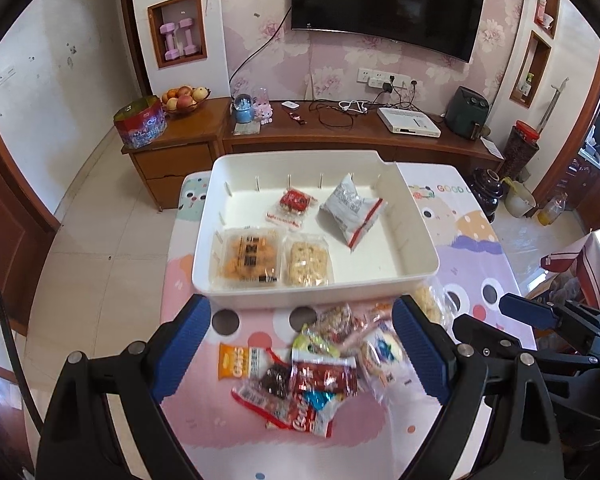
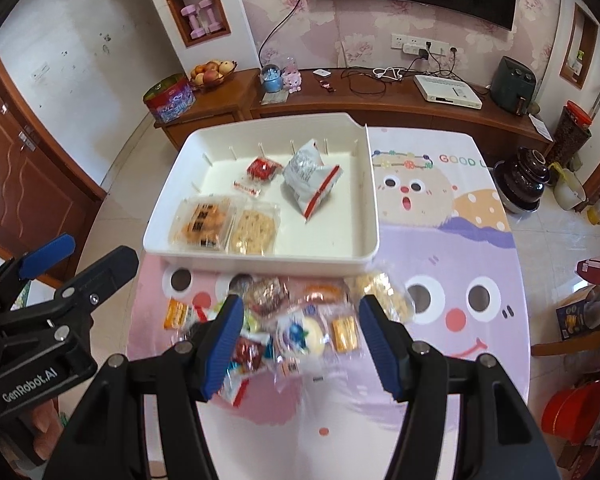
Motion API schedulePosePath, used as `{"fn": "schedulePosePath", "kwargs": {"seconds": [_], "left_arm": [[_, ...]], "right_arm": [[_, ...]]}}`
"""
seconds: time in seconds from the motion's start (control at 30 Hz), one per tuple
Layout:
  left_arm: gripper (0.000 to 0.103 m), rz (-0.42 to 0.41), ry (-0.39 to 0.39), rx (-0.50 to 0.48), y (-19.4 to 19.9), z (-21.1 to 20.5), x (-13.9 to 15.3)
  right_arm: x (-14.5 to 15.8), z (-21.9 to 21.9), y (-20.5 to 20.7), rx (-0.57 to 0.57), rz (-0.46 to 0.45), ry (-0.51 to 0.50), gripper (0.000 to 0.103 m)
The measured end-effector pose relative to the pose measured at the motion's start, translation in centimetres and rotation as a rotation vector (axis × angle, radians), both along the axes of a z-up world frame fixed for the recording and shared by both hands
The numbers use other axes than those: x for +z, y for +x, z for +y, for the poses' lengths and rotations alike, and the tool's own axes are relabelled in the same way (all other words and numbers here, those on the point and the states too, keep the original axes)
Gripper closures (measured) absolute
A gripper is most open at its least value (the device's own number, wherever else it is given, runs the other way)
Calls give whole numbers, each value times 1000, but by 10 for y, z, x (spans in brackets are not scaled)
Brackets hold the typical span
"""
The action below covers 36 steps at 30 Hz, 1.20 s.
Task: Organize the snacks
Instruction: 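Withdraw both grippers from the tray toward the remaining snacks, then grasp the blueberry pack with right gripper while left gripper grasps the brown snowflake pack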
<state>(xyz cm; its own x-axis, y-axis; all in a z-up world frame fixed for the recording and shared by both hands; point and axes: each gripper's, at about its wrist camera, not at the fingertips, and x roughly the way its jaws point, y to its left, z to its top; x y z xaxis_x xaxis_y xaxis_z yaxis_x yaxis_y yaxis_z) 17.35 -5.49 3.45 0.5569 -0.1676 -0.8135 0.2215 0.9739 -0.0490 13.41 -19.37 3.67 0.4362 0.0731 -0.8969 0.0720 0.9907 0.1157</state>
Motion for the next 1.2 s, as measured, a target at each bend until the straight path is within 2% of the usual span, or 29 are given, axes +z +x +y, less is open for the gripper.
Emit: {"fn": "schedulePosePath", "kwargs": {"seconds": [0.3,0.67,0.87,1.2], "left_arm": [[11,47,12,26,-37,12,-28],[11,160,27,54,-58,29,-88],[11,231,-22,69,-52,32,-115],[12,363,-136,86,-6,18,-153]], "right_arm": [[-24,1,-36,18,43,15,42],[-63,-4,-54,4,113,39,42],[-85,-2,-48,26,120,67,42],[-132,8,-10,83,117,55,42]]}}
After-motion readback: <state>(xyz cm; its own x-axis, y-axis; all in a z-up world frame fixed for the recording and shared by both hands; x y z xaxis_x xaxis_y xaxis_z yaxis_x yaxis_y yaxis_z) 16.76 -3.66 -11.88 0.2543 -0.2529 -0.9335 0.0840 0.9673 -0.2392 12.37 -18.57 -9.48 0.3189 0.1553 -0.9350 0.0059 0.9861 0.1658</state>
